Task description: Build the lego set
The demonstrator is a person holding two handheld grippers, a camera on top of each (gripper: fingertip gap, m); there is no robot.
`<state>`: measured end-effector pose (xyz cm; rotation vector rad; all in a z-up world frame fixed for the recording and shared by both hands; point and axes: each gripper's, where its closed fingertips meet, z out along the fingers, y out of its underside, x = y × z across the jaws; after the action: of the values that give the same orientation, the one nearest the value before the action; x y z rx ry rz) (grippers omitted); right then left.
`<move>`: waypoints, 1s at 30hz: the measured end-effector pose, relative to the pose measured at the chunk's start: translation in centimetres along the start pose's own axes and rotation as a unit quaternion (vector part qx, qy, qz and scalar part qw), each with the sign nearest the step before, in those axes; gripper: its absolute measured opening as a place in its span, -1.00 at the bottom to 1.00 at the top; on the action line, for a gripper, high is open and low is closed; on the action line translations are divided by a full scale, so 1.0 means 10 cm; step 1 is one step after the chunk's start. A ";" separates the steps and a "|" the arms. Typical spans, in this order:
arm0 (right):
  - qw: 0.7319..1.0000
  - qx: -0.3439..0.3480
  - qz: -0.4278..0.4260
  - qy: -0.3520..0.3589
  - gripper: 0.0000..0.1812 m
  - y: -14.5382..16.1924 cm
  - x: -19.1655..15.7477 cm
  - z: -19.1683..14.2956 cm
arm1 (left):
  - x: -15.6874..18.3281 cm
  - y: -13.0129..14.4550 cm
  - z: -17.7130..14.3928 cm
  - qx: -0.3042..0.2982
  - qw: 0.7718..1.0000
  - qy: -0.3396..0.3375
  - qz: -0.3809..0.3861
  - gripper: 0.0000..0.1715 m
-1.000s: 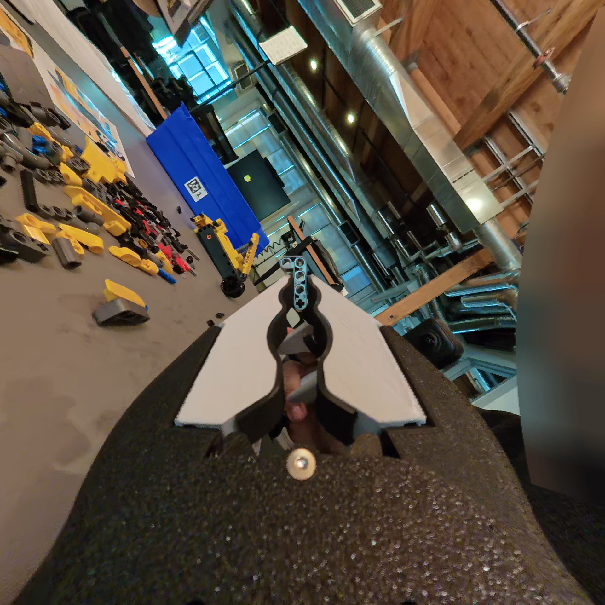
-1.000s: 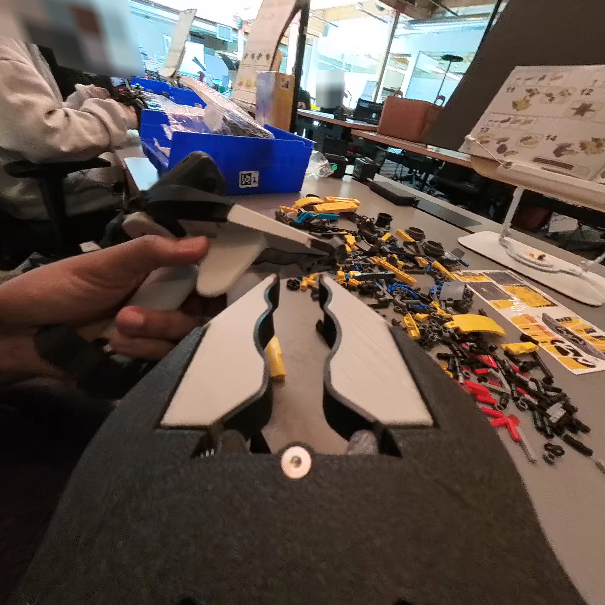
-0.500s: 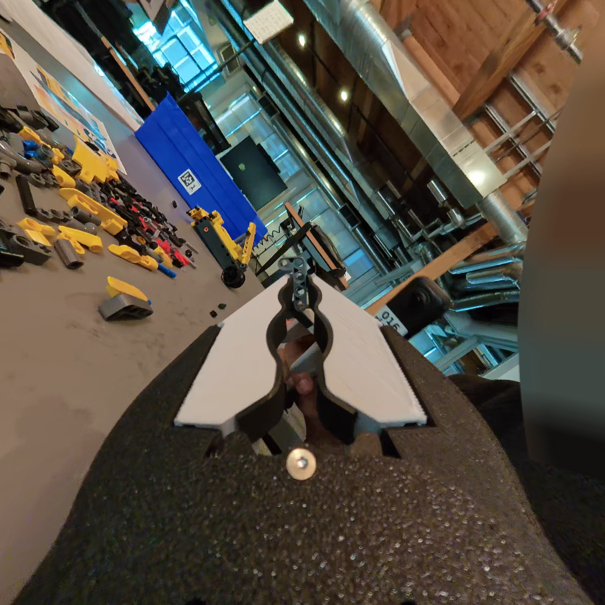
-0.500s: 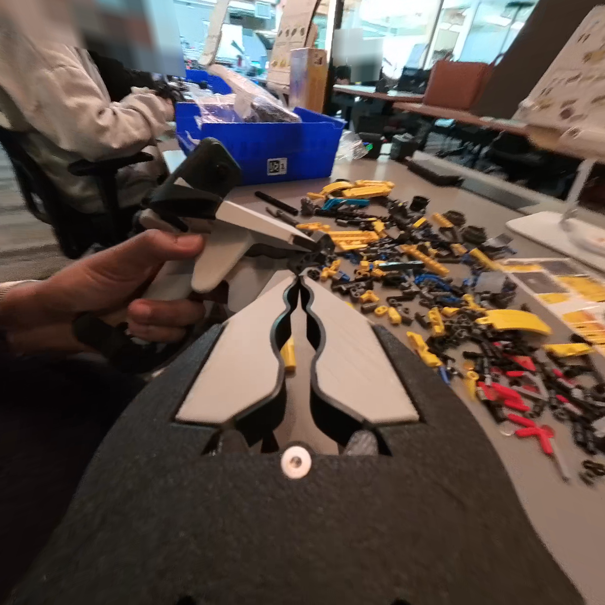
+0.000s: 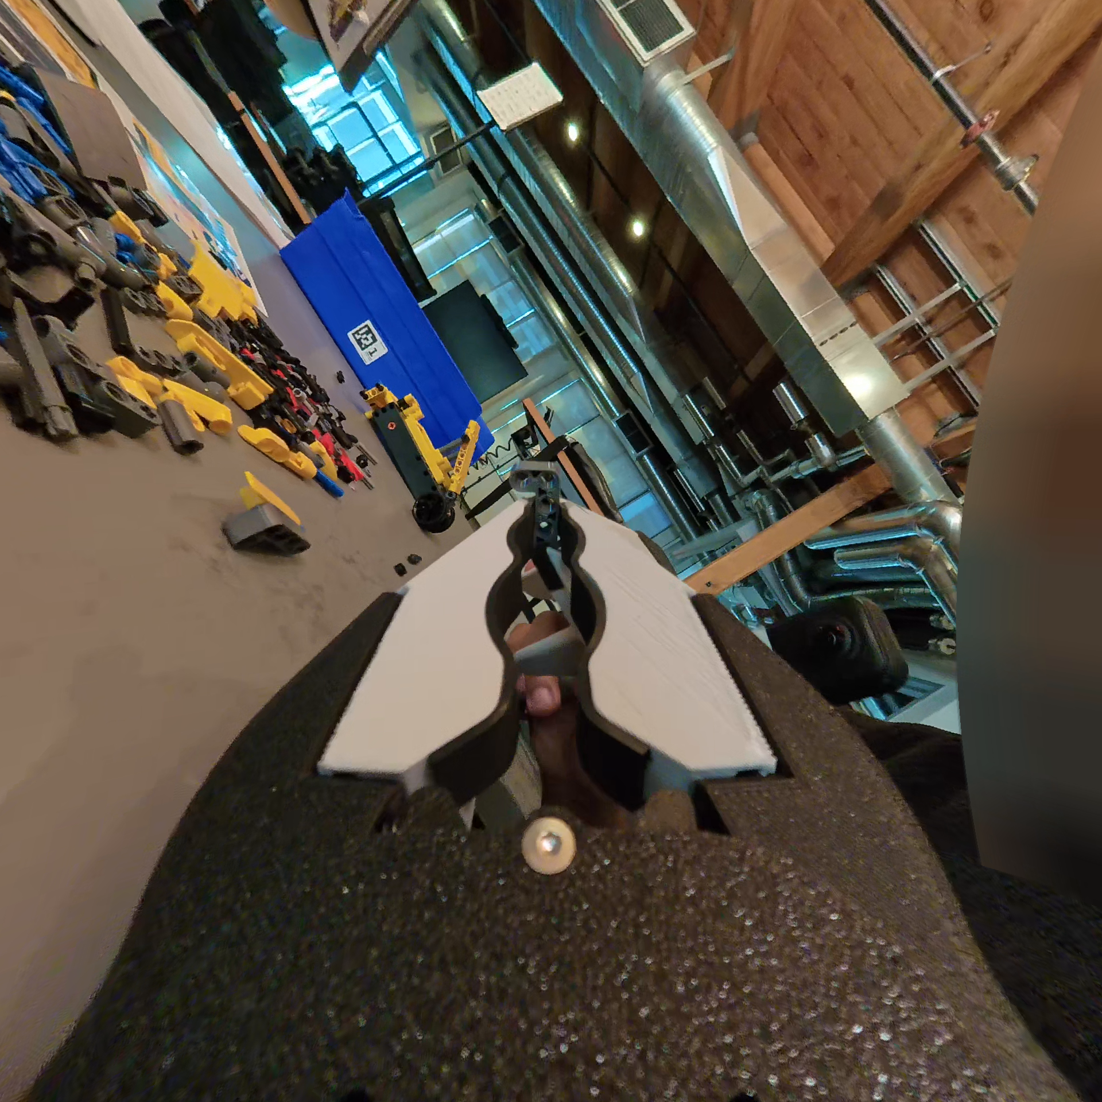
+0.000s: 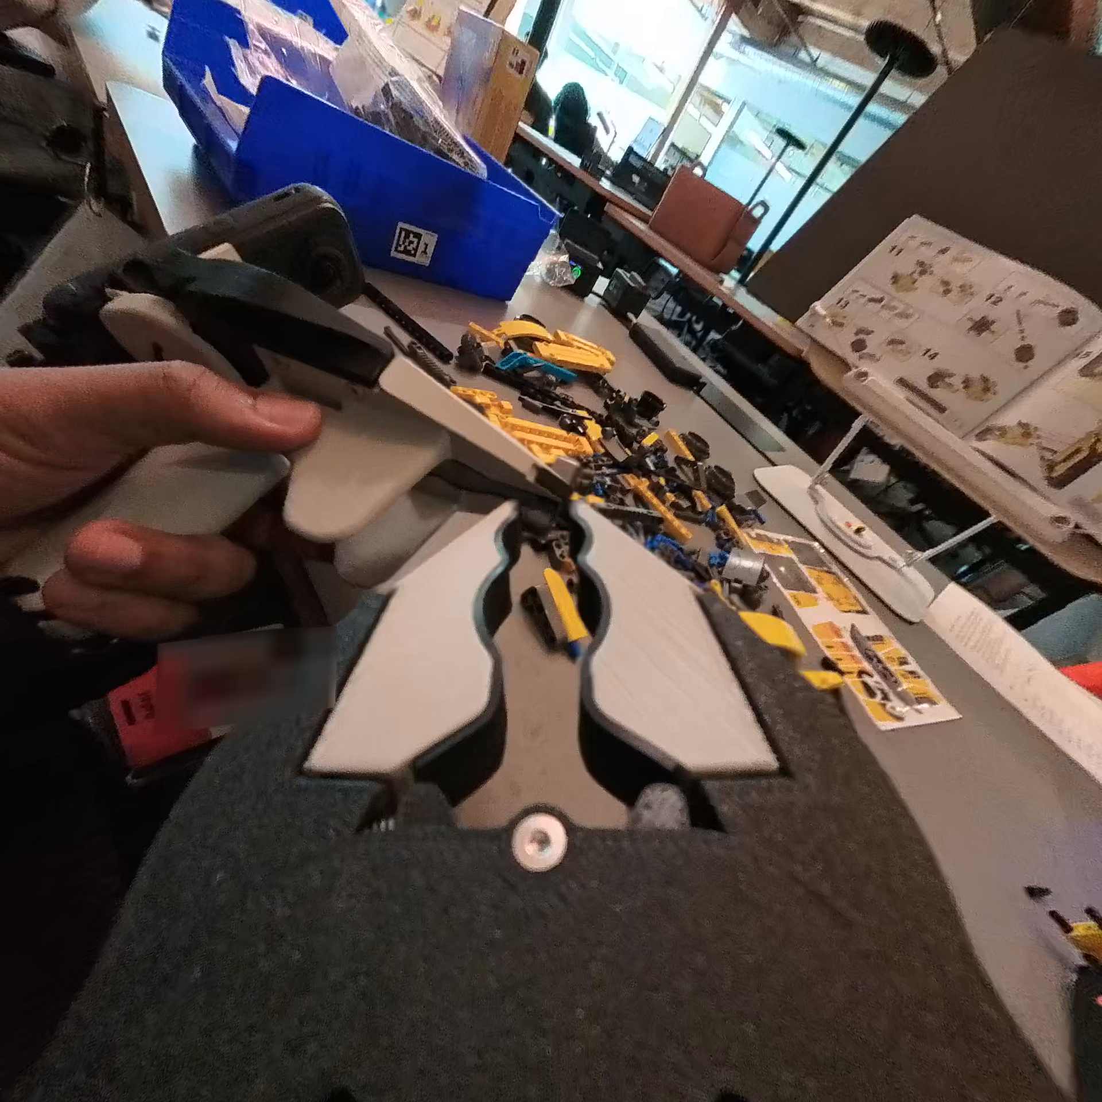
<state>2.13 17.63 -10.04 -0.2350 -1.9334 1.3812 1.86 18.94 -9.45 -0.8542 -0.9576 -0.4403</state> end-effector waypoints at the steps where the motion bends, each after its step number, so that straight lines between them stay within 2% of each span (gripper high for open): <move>1: 1.000 0.000 0.012 -0.007 -0.93 0.01 0.01 -0.01 | 0.00 -0.01 -0.01 0.000 1.000 0.001 0.000 -0.92; 5: 0.993 -0.005 0.100 -0.067 -0.93 0.07 0.02 -0.04 | -0.04 0.05 -0.03 -0.026 1.000 -0.004 0.003 -0.91; 8: 0.976 -0.020 0.187 -0.109 -0.93 0.16 0.10 -0.07 | -0.07 -0.04 -0.12 -0.017 0.999 -0.022 0.034 -0.90; 10: 0.954 -0.049 0.258 -0.145 -0.93 0.27 0.13 -0.09 | -0.08 -0.16 -0.24 -0.009 0.995 -0.051 0.086 -0.90; 13: 0.894 -0.130 0.364 -0.227 -0.93 0.49 -0.01 -0.11 | -0.11 -0.28 -0.38 -0.014 0.979 -0.100 0.179 -0.89; 15: 0.860 -0.179 0.401 -0.258 -0.93 0.64 -0.11 -0.13 | -0.12 -0.32 -0.43 -0.019 0.966 -0.125 0.226 -0.89; 18: 0.845 -0.225 0.409 -0.261 -0.93 0.80 -0.15 -0.16 | -0.11 -0.29 -0.43 -0.034 0.955 -0.137 0.261 -0.89; 20: 0.843 -0.238 0.405 -0.262 -0.93 0.83 -0.16 -0.18 | -0.14 -0.24 -0.42 -0.045 0.954 -0.137 0.264 -0.89; 24: 0.865 -0.258 0.363 -0.230 -0.92 0.93 -0.07 -0.17 | -0.19 -0.21 -0.41 -0.052 0.959 -0.130 0.246 -0.89; 27: 0.873 -0.255 0.353 -0.220 -0.74 0.93 -0.01 -0.17 | -0.18 -0.23 -0.43 -0.048 0.959 -0.128 0.248 -0.89; 30: 0.889 -0.238 0.338 -0.198 -0.71 0.91 0.11 -0.17 | -0.18 -0.23 -0.42 -0.051 0.956 -0.130 0.258 -0.89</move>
<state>0.12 23.18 -17.29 -1.0114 -2.6802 1.4100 1.59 14.13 -11.22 -1.2334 -0.9117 0.0779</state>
